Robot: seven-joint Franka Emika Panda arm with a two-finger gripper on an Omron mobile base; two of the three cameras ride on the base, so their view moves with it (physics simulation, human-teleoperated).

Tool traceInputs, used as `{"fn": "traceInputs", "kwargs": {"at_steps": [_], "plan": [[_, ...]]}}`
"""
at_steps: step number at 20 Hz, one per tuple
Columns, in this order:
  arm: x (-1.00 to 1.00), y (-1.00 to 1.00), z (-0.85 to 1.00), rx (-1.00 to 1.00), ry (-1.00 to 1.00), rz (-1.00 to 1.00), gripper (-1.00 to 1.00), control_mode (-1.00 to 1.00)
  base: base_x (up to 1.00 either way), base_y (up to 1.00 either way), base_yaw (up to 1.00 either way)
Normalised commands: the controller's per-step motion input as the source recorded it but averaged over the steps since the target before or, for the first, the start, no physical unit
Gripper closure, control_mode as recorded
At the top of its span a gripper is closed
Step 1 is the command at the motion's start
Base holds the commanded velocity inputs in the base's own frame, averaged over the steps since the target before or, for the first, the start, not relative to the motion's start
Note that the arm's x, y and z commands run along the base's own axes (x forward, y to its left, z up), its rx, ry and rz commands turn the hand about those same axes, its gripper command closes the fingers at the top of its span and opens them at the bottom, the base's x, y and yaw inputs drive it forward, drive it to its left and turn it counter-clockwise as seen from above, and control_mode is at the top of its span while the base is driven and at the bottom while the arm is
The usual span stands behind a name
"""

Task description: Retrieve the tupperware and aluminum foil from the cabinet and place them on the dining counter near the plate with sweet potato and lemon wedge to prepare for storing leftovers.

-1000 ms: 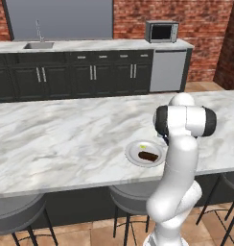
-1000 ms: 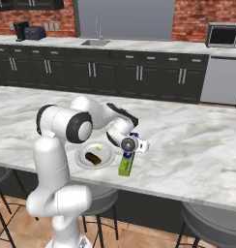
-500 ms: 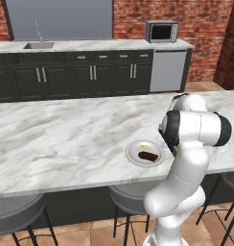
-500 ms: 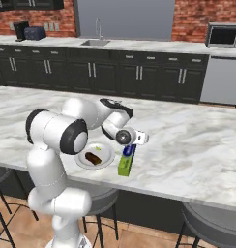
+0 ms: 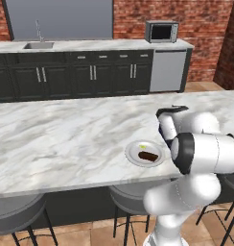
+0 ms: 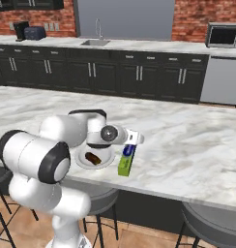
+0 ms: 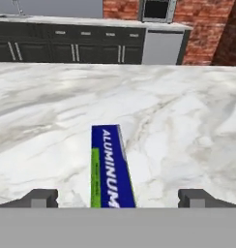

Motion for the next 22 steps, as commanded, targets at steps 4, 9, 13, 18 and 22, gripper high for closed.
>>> {"fn": "traceInputs", "kwargs": {"at_steps": [4,9,13,18,22], "plan": [[-0.42,-0.05,1.00,-0.06,0.07,0.00,-1.00,-1.00,0.00,0.00,0.00],[-0.10,-0.09,1.00,-0.11,0.02,0.00,-1.00,-1.00,0.00,0.00,0.00],[-0.04,-0.01,1.00,-0.07,0.04,0.00,-1.00,-1.00,0.00,0.00,0.00],[-0.43,0.18,1.00,0.00,0.24,0.03,-1.00,-1.00,0.00,0.00,0.00],[-0.84,0.73,0.97,-0.01,0.34,0.18,-1.00,-1.00,0.00,0.00,0.00]]}}
